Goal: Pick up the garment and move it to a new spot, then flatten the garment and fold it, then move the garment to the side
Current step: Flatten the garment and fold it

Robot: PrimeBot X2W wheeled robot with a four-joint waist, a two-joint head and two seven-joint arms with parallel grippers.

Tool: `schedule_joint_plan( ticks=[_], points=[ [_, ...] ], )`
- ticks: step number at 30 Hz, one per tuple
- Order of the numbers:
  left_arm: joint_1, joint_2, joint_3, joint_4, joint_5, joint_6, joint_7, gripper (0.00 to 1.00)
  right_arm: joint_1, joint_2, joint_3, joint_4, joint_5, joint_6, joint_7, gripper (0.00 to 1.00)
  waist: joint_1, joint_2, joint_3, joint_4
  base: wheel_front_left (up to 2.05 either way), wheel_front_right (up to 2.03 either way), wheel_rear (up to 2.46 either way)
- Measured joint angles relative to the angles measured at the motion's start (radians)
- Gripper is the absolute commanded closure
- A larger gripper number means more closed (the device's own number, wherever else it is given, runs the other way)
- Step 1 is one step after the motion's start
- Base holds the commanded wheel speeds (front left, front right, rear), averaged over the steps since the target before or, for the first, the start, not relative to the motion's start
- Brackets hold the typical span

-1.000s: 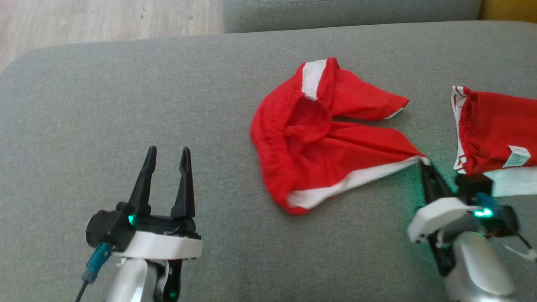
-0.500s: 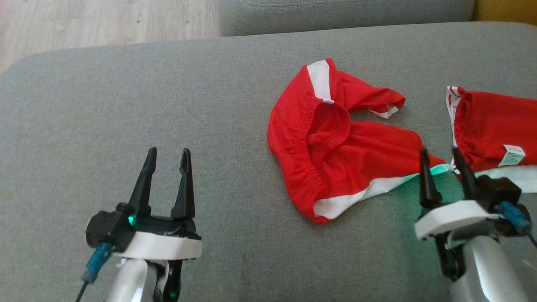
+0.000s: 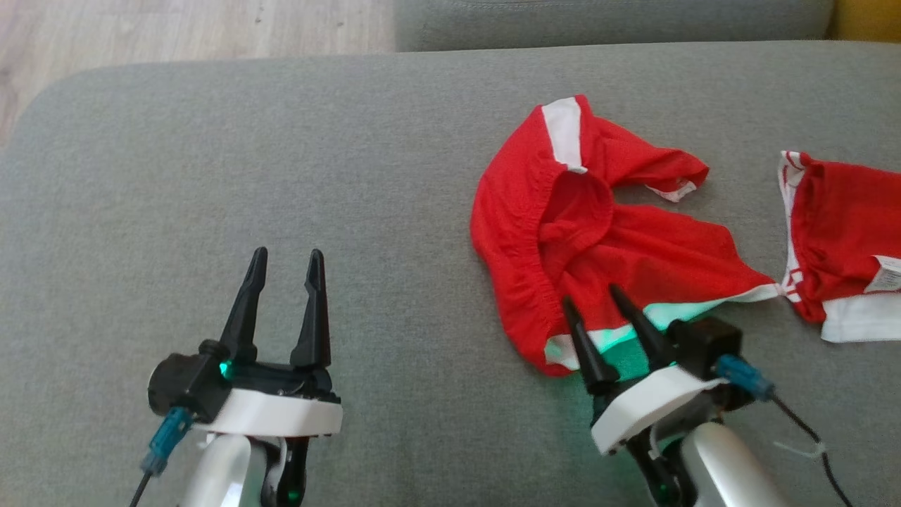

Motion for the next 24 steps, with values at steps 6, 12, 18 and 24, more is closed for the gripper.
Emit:
schedule_joint_plan(
  ticks=[6,12,18,24],
  points=[
    [0.000,0.000,-0.006,0.003,0.000,0.000,0.000,0.00,-0.033,0.000,0.059,0.065,0.060,0.000,0.032,0.00,0.0000,0.0000,0.006,0.023,0.00,0.00,0.00],
    [-0.001,0.000,-0.016,0.008,-0.003,0.000,0.000,0.00,-0.085,-0.001,0.084,0.126,0.120,0.000,0.063,0.00,0.0000,0.0000,0.013,0.038,0.00,0.00,0.00],
    [-0.003,0.000,-0.024,0.008,-0.011,0.000,0.000,0.00,-0.120,-0.002,0.113,0.188,0.159,0.000,0.084,0.98,0.0000,0.0000,0.023,0.056,0.00,0.00,0.00],
    [-0.003,0.000,-0.025,0.010,-0.018,0.000,0.000,0.00,-0.186,-0.005,0.137,0.199,0.063,0.000,0.035,1.00,0.0000,0.0000,0.023,0.078,0.00,0.00,0.00]
  ],
)
